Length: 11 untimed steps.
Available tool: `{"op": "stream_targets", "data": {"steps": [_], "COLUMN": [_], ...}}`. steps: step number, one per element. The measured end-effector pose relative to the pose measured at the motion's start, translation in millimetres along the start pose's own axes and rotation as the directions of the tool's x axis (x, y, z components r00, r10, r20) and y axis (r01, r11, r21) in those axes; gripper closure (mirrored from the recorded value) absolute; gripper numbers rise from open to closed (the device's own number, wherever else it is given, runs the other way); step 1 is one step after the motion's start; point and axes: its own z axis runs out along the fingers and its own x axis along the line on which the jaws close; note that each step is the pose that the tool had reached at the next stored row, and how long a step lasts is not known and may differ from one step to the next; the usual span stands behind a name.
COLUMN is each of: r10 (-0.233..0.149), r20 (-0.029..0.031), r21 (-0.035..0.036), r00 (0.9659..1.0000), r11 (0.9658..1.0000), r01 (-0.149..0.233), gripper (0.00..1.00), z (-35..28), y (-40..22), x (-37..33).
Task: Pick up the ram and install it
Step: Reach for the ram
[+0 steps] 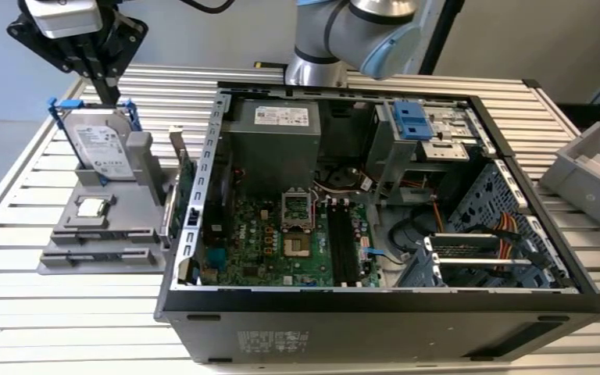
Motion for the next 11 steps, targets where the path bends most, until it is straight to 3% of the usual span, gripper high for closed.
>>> {"op": "stream_targets", "data": {"steps": [11], "r10": [-0.002], "r20": [-0.0008], "r21": [0.0001], "r00": [1.0], "r11": [1.0], "r01": [0.002], "gripper": [1.0], "z": [-0.2], "y": [0.1], "x": [5.5]}}
